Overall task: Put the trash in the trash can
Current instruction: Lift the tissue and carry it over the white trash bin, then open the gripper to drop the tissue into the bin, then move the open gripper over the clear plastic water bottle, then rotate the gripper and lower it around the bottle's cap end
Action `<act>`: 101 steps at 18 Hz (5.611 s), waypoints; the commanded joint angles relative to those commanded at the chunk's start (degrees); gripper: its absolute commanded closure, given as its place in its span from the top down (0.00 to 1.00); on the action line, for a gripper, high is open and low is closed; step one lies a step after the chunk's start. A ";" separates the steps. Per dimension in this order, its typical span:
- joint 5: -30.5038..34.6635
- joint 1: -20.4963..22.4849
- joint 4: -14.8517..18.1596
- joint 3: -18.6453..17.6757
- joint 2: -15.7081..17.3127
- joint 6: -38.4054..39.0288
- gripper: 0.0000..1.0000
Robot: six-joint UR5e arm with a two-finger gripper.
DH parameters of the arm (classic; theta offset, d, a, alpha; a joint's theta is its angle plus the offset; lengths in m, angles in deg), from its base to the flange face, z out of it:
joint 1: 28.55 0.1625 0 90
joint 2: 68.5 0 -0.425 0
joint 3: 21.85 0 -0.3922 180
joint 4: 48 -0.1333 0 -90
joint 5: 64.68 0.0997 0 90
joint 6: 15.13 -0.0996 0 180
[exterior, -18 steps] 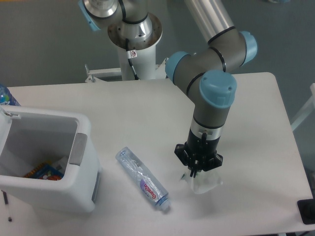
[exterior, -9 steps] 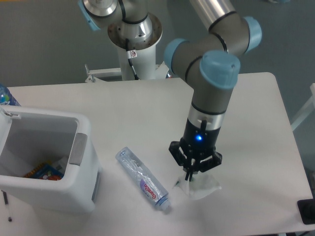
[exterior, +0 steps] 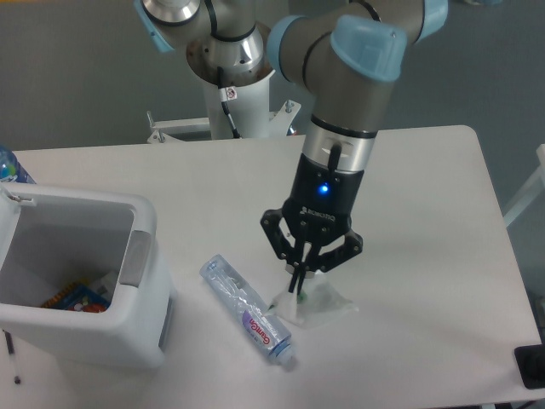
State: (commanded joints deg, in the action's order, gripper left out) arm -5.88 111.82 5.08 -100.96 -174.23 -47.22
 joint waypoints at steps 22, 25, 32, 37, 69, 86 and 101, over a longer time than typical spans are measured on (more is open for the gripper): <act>4.39 -19.43 -0.70 -0.43 6.07 11.09 0.14; 4.39 -20.31 -0.79 -0.52 6.33 10.91 0.28; 4.31 -20.49 -0.79 -1.22 5.98 10.82 1.00; 4.31 -17.25 -1.05 -0.34 4.84 11.17 1.00; 16.08 -2.29 31.64 20.29 -25.74 25.48 1.00; 26.81 -6.51 32.70 21.98 -31.20 32.36 1.00; 29.53 -8.88 32.43 18.99 -32.25 37.63 1.00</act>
State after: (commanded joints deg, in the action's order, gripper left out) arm 23.65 102.94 37.51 -81.96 -206.48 -9.59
